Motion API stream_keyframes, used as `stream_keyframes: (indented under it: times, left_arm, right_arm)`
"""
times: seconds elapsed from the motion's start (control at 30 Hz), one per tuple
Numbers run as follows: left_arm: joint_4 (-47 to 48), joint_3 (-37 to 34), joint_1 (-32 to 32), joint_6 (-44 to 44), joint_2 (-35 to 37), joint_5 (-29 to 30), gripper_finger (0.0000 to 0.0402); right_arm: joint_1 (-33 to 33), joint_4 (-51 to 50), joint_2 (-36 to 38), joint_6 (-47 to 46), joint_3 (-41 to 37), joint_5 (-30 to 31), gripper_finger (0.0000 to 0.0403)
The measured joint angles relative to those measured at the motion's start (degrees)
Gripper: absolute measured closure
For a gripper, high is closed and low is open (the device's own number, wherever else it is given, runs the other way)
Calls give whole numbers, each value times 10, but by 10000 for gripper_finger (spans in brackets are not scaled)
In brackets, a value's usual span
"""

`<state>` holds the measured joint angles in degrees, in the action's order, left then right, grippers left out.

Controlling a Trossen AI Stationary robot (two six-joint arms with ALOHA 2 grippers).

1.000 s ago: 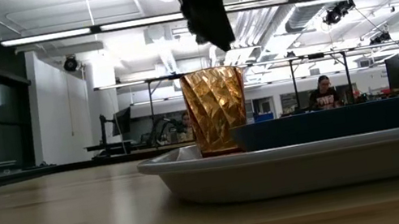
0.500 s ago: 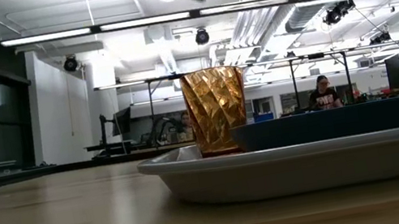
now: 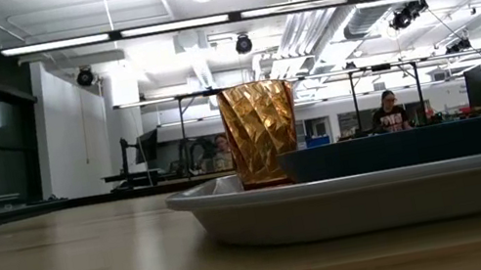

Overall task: Pick and place plate/cup/fork/spoon on tray
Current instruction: Return to Home Position

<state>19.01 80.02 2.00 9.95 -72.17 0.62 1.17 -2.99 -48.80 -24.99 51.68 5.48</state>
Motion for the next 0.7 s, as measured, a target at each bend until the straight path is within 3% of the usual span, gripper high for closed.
stream_keyframes:
  times: [0.17, 0.33, 0.7]
  left_arm:
    - [-170, -191, -45, 5, 144, 19, 179]
    - [-281, -329, -72, 21, 259, 50, 179]
    - [-289, -481, -31, 34, 461, 29, 179]
  right_arm:
    - [0, 3, 0, 0, 0, 0, 402]
    - [0, 7, 0, -5, 0, 1, 402]
    - [0, 10, 0, -50, 0, 1, 402]
